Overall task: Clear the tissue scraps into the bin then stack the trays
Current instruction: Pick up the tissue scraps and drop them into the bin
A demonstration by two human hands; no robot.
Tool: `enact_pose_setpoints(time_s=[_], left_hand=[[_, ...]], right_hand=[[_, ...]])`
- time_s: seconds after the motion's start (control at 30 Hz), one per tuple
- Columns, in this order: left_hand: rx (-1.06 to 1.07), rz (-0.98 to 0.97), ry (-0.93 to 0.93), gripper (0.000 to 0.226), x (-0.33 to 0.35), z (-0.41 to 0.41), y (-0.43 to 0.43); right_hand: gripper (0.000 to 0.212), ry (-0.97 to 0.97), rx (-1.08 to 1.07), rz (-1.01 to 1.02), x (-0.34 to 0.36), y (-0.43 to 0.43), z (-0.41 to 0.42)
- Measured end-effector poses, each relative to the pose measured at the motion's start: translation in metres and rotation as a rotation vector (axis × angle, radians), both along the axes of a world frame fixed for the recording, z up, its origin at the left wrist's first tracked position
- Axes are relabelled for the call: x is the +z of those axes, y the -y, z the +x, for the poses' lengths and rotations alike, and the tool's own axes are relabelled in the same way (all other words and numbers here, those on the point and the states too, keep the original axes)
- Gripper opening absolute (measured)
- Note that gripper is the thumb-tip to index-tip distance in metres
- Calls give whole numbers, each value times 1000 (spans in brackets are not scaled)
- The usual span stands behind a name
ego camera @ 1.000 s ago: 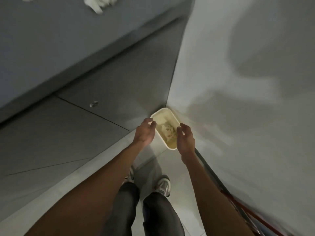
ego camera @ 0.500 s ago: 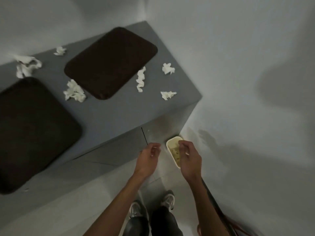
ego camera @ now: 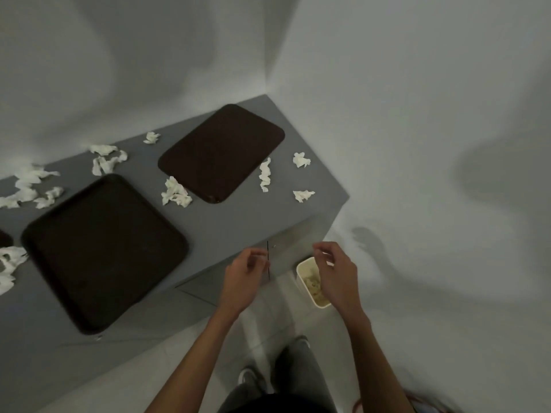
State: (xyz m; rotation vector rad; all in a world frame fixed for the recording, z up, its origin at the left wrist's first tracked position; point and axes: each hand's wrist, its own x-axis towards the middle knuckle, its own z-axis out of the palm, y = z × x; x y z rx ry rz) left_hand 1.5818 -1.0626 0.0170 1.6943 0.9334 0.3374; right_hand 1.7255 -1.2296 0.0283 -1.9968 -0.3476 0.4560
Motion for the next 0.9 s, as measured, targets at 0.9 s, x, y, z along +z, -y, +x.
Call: enact_pose_setpoints(time_s=[0.9], left_hand=[[-185, 284, -165, 21, -5, 247, -130]], right_hand=[[35, 443, 601, -416, -76, -142, 200]])
